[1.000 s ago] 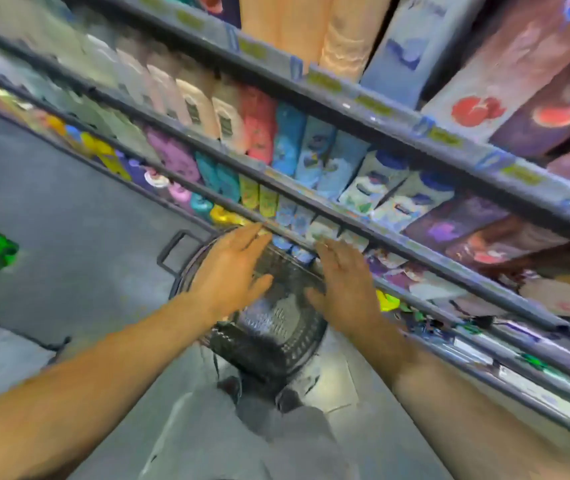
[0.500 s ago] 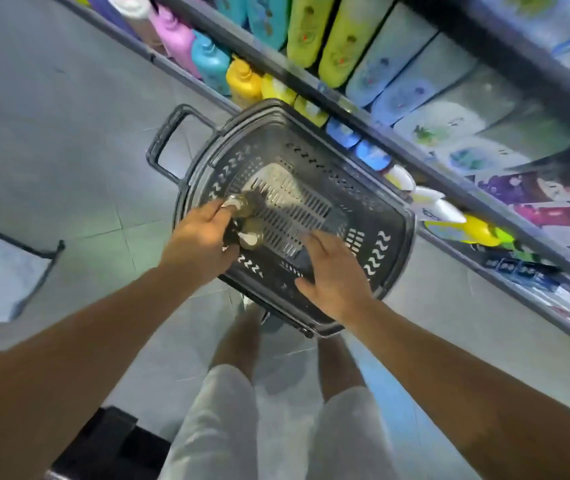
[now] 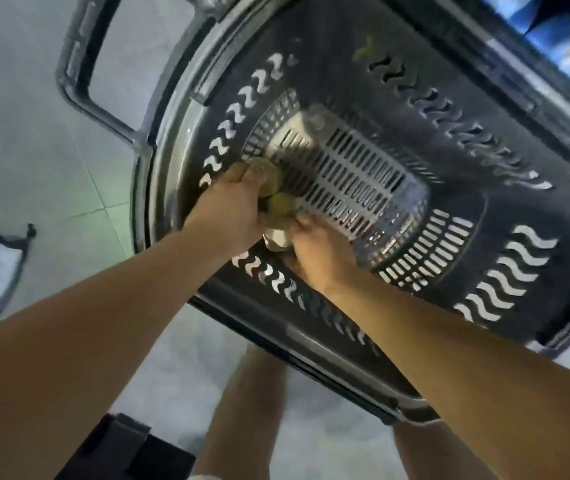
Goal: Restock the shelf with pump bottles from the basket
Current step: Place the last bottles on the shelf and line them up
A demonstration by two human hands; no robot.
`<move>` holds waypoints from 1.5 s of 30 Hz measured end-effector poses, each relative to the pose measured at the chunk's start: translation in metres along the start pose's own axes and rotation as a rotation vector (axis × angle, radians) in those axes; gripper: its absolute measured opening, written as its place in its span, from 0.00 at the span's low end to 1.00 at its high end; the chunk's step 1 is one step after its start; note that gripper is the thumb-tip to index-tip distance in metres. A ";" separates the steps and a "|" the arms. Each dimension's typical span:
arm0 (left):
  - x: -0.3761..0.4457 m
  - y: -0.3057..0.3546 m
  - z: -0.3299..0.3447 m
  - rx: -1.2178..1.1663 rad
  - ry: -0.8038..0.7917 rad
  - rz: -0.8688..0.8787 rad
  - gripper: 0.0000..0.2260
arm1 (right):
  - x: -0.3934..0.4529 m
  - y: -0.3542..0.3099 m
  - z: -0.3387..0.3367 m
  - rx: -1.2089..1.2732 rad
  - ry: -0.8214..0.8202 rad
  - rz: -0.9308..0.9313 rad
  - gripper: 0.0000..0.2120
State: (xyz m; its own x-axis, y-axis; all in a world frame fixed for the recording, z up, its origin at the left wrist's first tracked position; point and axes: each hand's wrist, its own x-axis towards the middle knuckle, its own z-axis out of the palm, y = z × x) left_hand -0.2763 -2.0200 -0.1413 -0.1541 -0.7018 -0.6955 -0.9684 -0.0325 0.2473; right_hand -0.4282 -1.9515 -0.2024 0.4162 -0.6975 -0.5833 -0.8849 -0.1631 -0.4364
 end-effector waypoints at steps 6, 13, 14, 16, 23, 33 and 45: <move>0.025 -0.006 0.030 0.094 0.070 -0.050 0.27 | 0.010 0.014 0.016 0.007 0.145 -0.046 0.19; 0.043 0.010 0.037 0.227 0.163 -0.061 0.21 | -0.010 0.040 -0.006 0.225 0.287 0.067 0.18; 0.041 0.013 0.035 0.214 0.166 -0.062 0.20 | -0.015 0.042 -0.011 0.229 0.318 0.075 0.18; 0.029 0.021 0.023 0.171 0.185 -0.062 0.18 | -0.030 0.045 -0.025 0.243 0.355 0.092 0.16; -0.072 0.058 -0.073 0.094 0.324 0.090 0.17 | -0.131 0.026 -0.131 0.339 0.366 0.178 0.17; -0.245 0.168 -0.267 0.001 0.557 0.393 0.13 | -0.306 -0.040 -0.366 0.308 0.665 0.075 0.16; -0.406 0.296 -0.447 0.125 0.819 0.771 0.12 | -0.485 -0.121 -0.555 0.230 1.026 0.022 0.13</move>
State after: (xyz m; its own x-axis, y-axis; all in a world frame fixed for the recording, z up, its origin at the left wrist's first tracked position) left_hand -0.4125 -2.0625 0.5159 -0.5882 -0.7601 0.2760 -0.6903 0.6498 0.3183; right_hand -0.6392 -1.9810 0.5131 -0.0714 -0.9727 0.2209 -0.7844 -0.0820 -0.6148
